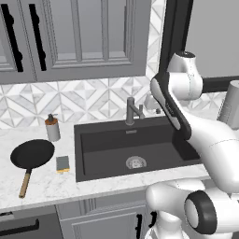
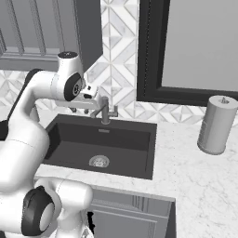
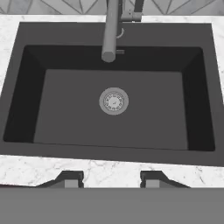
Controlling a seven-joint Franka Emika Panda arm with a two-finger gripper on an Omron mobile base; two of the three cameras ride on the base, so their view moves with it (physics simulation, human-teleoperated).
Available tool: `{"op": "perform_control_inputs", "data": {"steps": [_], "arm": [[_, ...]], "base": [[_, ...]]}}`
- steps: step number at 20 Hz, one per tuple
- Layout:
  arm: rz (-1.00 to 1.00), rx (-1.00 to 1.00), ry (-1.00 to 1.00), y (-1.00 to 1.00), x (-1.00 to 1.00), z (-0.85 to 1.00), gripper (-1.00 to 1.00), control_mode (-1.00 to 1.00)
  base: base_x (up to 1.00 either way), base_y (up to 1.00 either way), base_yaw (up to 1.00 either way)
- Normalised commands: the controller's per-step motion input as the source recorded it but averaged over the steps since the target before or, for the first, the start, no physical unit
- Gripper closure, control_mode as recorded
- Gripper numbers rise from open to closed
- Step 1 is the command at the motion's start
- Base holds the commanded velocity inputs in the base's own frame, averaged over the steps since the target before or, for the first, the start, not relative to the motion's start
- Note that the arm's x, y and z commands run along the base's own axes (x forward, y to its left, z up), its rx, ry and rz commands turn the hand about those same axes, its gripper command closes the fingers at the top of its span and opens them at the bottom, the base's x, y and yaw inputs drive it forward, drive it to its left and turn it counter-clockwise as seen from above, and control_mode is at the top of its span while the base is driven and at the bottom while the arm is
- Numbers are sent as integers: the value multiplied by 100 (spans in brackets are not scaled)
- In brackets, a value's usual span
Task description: Pick the pan and sponge and place them into the sink. Then turn on the water.
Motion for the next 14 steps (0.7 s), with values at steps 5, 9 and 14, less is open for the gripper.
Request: {"op": "perform_control_inputs", "data": {"steps": [5, 9, 14], "arm": [[0, 1, 0, 44, -12, -15, -100, -100], [0, 0, 3, 100, -22, -16, -100, -100], [0, -7, 5, 100, -15, -26, -100, -100]], "base": [[0, 0, 0], [0, 0, 0], [0, 0, 0]]}}
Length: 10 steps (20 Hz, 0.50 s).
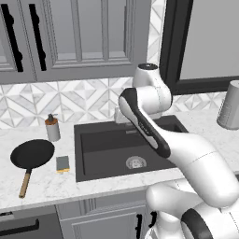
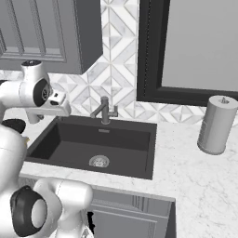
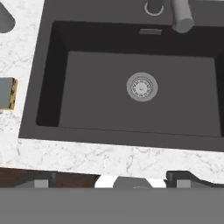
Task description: Pick the pan and sponge and place them into the sink. Then turn on the water.
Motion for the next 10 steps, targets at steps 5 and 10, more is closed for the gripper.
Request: {"op": "perform_control_inputs", "data": {"steps": [5, 10], "arm": [[0, -2, 9, 98, -13, -3, -100, -100], [0, 0, 8, 99, -2, -12, -100, -100]], "base": [[0, 0, 0], [0, 0, 0]]}}
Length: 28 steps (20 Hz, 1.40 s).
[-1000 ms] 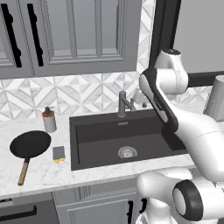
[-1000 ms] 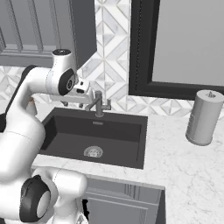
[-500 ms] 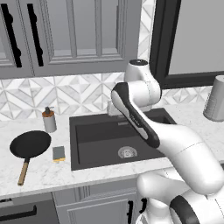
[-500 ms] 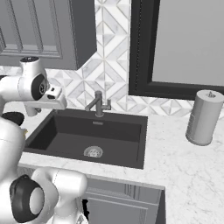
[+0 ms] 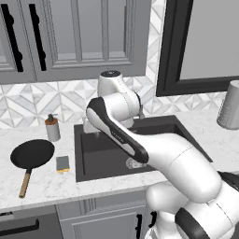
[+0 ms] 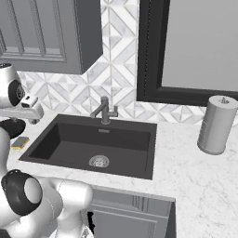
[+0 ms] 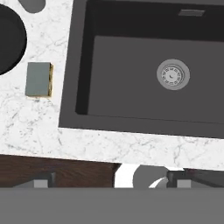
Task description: Pick the pan and sponge and place them into the sink. Then turn on the water.
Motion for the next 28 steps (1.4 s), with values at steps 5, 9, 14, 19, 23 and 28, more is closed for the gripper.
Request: {"op": "perform_control_inputs", "data": {"steps": [5, 9, 14, 19, 23, 28], "arm": [[0, 0, 5, 36, 0, -14, -100, -100], [0, 0, 0, 7, 0, -4, -100, -100], [1, 0, -1, 72, 0, -31, -100, -100], [7, 0, 0, 96, 0, -43, -100, -100], [7, 0, 0, 91, 0, -39, -100, -100], [5, 0, 0, 83, 0, -35, -100, -100]], "base": [[0, 0, 0], [0, 0, 0], [0, 0, 0], [0, 0, 0], [0, 0, 0], [0, 0, 0]]}}
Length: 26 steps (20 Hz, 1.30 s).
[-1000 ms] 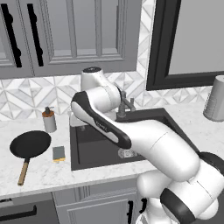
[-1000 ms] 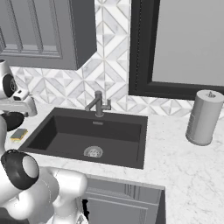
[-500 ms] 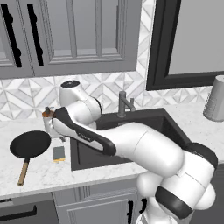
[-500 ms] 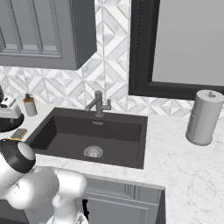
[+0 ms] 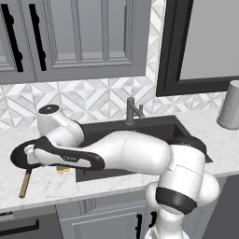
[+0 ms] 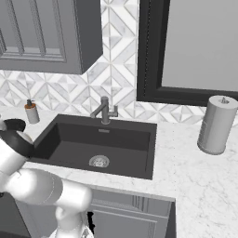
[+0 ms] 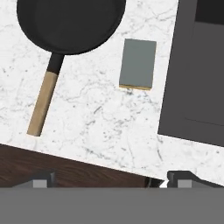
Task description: Pick the pan and sponge and place them into the sink. Then turn on the water.
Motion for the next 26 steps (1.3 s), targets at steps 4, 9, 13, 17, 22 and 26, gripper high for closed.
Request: {"op": "perform_control_inputs", "data": {"steps": [4, 9, 13, 17, 22, 26], "arm": [[1, 0, 3, 38, 0, -16, -100, -100], [2, -1, 4, 31, 0, -14, -100, -100], [2, 0, 0, 61, 2, -30, -100, -100], [1, 0, 2, 56, 12, -33, -100, -100], [0, 0, 6, 28, 25, -22, -100, -100], [0, 0, 8, 9, 29, -24, -100, -100]], "base": [[0, 0, 0], [0, 0, 0], [0, 0, 0], [0, 0, 0], [0, 0, 0], [0, 0, 0]]}}
